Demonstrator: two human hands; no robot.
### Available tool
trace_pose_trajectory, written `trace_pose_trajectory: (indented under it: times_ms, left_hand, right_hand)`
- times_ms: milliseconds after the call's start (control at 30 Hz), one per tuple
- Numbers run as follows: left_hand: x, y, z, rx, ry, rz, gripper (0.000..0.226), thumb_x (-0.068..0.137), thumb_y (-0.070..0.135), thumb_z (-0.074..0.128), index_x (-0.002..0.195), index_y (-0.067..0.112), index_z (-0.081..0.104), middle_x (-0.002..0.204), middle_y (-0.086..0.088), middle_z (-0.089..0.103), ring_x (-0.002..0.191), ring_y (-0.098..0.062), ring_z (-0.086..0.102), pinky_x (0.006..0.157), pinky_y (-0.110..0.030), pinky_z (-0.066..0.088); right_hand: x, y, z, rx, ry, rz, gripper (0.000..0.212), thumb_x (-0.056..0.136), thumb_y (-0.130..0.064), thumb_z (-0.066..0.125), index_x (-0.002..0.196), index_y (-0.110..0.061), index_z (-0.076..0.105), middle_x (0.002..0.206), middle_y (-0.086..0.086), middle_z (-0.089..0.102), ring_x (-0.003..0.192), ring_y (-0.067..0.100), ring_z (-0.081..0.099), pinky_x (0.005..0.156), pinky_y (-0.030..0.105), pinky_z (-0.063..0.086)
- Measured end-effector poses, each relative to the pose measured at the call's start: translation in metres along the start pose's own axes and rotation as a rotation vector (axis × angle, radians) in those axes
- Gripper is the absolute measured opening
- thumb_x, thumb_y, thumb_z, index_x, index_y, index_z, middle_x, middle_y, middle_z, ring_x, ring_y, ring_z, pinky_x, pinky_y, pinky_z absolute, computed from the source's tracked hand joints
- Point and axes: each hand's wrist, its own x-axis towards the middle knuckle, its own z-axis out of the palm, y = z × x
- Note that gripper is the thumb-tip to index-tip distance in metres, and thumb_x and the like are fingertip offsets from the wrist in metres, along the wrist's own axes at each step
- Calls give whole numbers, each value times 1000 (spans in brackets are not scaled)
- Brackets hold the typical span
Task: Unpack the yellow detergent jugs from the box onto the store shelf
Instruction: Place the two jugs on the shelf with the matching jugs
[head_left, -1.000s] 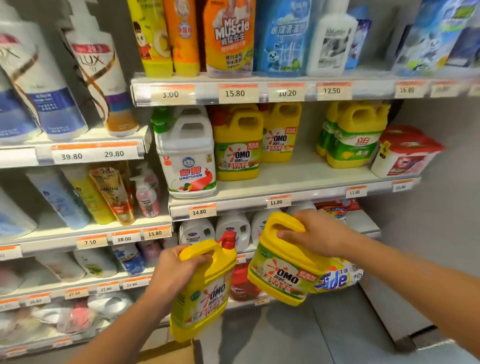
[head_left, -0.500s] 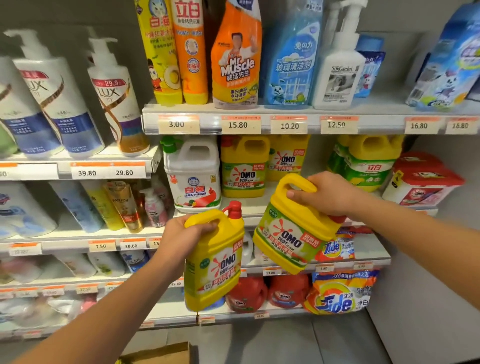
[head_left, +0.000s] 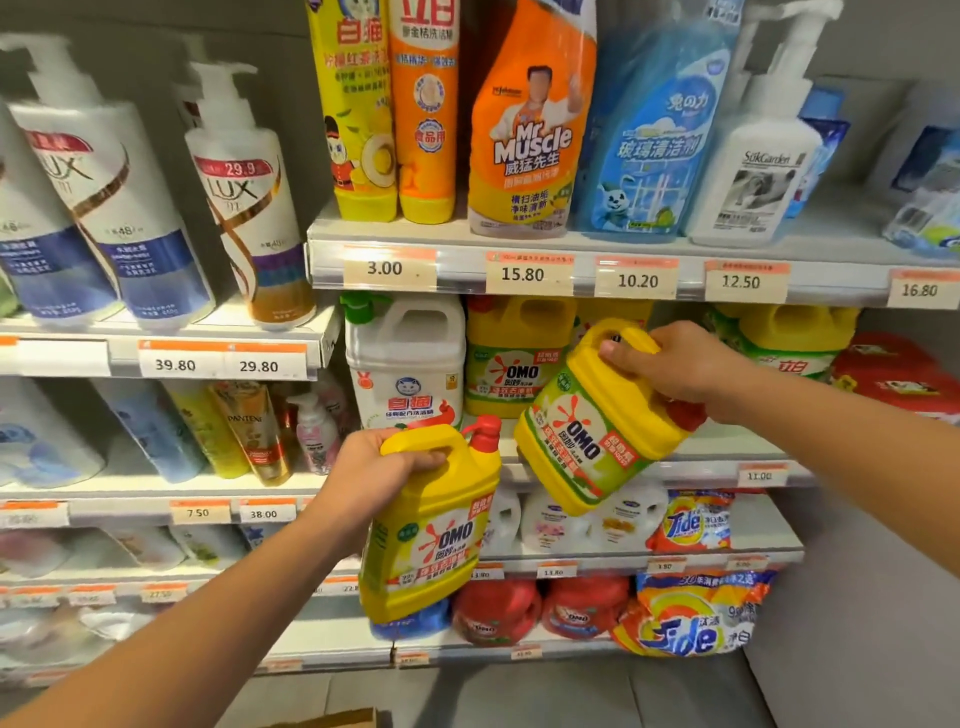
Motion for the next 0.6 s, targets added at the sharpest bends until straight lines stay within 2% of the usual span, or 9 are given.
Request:
trace_pose_trajectory:
  times_ms: [133, 200, 333, 367, 400, 467, 500, 567, 600]
  left_hand:
    - [2, 3, -1, -15, 20, -5, 14, 77, 8, 83, 90, 12, 81, 88, -6, 82, 87, -27, 77, 80, -40, 61]
    - [1, 7, 0, -18, 33, -3, 13, 78, 8, 83, 90, 13, 80, 86, -4, 82, 85, -25, 77, 74, -37, 60]
    - [-1, 11, 2, -36, 73, 3, 10, 80, 6, 81, 84, 15, 79, 80, -2, 81, 76, -20, 76, 63, -30, 56]
    - [-1, 12, 2, -39, 80, 3, 10, 80, 6, 80, 85, 14, 80, 79, -2, 81, 76, -21, 76, 62, -30, 56]
    - [-1, 12, 2, -43, 87, 2, 10, 80, 6, 80, 86, 14, 80, 80, -3, 81, 77, -21, 76, 62, -30, 55]
    - [-2, 12, 2, -46, 97, 3, 11, 80, 6, 80, 86, 15, 80, 80, -2, 81, 77, -21, 76, 62, -29, 55]
    - [-3, 13, 1, -44, 101, 5, 12, 80, 6, 80, 87, 15, 80, 81, -2, 81, 78, -22, 77, 62, -29, 55]
    - [-5, 11, 0, -40, 112, 3, 13, 80, 6, 81, 90, 14, 80, 82, -3, 81, 80, -24, 77, 62, -31, 56]
    - [-6, 11, -1, -41, 118, -1, 14, 79, 6, 81, 92, 12, 79, 83, -4, 81, 80, -25, 77, 64, -32, 58]
  right_hand:
    - [9, -8, 1, 162, -31, 173, 35, 93, -43, 72, 102, -12, 58, 93, 10, 60, 80, 24, 59, 68, 38, 52]
    - [12, -13, 0, 222, -35, 223, 30, 95, -37, 71, 108, -15, 56, 89, 7, 57, 77, 24, 58, 64, 41, 53]
    - [19, -22, 6, 382, -172, 396, 16, 103, -33, 58, 108, -19, 65, 90, 12, 67, 66, 29, 69, 38, 47, 58]
    - [23, -22, 8, 423, -207, 442, 19, 103, -31, 58, 109, -15, 67, 97, 16, 71, 69, 33, 74, 38, 49, 58]
    - [25, -23, 10, 463, -229, 477, 22, 102, -30, 58, 109, -11, 67, 107, 18, 72, 83, 38, 76, 42, 50, 58]
    - [27, -28, 14, 544, -236, 543, 23, 102, -29, 60, 95, -8, 64, 120, 19, 68, 116, 50, 65, 50, 43, 57]
    - [27, -30, 16, 610, -243, 587, 23, 102, -28, 60, 94, -7, 64, 126, 19, 64, 125, 54, 57, 49, 40, 57]
    - [30, -32, 23, 846, -246, 685, 21, 103, -25, 62, 110, -5, 65, 142, 23, 53, 137, 59, 42, 46, 43, 58]
    - [32, -32, 27, 1030, -233, 740, 27, 103, -21, 63, 123, -2, 63, 151, 26, 43, 142, 60, 32, 52, 46, 60]
